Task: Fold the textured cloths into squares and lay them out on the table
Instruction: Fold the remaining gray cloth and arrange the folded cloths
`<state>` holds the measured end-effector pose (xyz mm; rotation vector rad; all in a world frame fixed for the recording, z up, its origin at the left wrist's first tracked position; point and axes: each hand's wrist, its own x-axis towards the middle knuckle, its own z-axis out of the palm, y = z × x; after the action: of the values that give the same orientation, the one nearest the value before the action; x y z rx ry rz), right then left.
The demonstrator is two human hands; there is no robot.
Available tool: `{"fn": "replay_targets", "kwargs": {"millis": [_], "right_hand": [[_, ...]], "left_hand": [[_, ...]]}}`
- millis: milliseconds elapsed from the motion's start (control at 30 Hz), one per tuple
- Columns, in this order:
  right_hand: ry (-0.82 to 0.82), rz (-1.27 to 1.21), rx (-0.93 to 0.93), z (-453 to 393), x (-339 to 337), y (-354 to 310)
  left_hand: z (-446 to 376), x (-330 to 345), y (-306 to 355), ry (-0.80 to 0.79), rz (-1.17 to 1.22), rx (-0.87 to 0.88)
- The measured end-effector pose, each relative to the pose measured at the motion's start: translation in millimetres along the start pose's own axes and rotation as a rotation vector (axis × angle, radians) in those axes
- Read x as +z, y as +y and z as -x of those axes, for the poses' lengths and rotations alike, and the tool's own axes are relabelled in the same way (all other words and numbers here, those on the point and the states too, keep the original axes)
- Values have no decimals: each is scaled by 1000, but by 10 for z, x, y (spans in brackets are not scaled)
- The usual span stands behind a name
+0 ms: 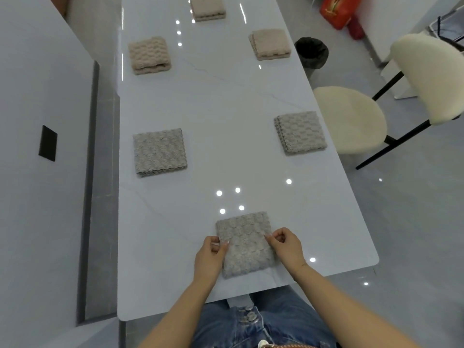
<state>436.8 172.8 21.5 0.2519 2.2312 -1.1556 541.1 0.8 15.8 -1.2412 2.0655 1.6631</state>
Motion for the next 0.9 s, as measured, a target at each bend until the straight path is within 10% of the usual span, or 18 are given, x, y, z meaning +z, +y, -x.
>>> {"fn": "replay_targets", "kwargs": {"millis": [400, 900], "right_hand": [[-149, 643, -616, -95, -72, -259], [-206, 860, -526, -134, 4, -299]], "left_hand": [[-261, -135, 386, 55, -315, 231], [-398, -338, 406, 32, -400, 288]]}}
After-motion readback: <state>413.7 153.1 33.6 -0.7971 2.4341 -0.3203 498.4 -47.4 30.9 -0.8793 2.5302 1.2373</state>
